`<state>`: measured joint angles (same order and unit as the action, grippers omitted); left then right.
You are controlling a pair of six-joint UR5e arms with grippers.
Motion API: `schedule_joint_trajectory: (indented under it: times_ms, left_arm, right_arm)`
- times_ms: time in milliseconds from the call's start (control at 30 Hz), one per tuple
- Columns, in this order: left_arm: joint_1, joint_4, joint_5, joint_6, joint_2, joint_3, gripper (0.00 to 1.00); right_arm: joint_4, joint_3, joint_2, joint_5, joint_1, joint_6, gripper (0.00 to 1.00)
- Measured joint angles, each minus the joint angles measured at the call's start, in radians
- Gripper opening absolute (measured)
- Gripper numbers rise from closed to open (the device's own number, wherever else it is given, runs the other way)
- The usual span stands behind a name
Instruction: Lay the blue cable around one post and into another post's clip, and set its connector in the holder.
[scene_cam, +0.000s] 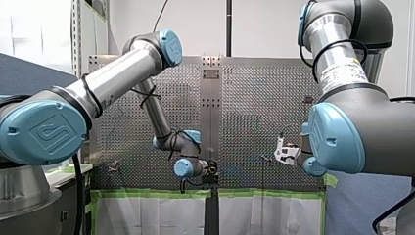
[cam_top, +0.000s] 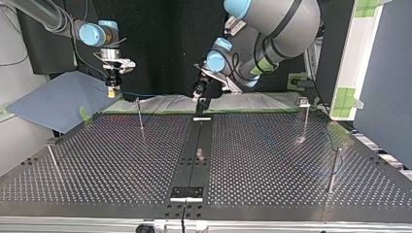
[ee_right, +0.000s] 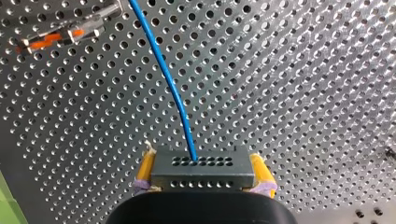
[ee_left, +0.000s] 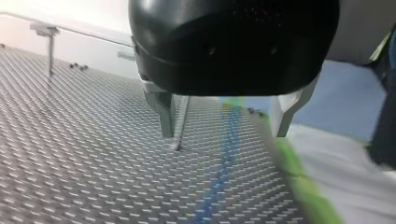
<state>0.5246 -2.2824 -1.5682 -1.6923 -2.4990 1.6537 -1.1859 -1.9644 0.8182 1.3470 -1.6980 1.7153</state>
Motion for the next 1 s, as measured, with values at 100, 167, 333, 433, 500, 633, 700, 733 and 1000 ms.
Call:
schedule_joint_trajectory:
  times_ms: [100, 167, 333, 433, 500, 633, 700, 733, 1000]
  left_arm:
    - [0.002, 0.029, 0.000, 0.029, 0.021, -0.008, 1.00]
    - [0.005, 0.039, 0.000, 0.047, 0.028, -0.014, 1.00]
    - [0.011, 0.029, -0.023, 0.075, 0.034, -0.021, 1.00]
    - [0.017, 0.018, -0.048, 0.085, 0.035, -0.020, 1.00]
    - [0.021, 0.012, -0.061, 0.092, 0.035, -0.020, 1.00]
    - [0.030, -0.002, -0.069, 0.105, 0.035, -0.019, 1.00]
    - [0.036, -0.009, -0.070, 0.111, 0.035, -0.017, 1.00]
    - [0.039, -0.011, -0.070, 0.115, 0.035, -0.014, 1.00]
    - [0.062, 0.000, -0.072, 0.127, 0.034, 0.010, 1.00]
  right_arm:
    - [0.000, 0.000, 0.000, 0.000, 0.001, 0.000, 0.00]
    - [0.000, 0.000, 0.000, 0.000, 0.002, 0.000, 0.00]
    - [0.000, 0.000, 0.000, 0.001, 0.003, 0.000, 0.00]
    - [0.000, 0.000, 0.000, 0.001, 0.003, 0.000, 0.00]
    - [0.000, 0.000, 0.000, 0.001, 0.003, 0.000, 0.00]
    - [0.001, 0.000, 0.000, 0.001, 0.005, 0.000, 0.00]
    - [0.001, 0.000, 0.000, 0.001, 0.005, 0.000, 0.00]
    - [0.001, 0.000, 0.000, 0.001, 0.005, 0.000, 0.00]
    - [-0.002, 0.000, 0.000, 0.001, 0.005, 0.000, 0.00]
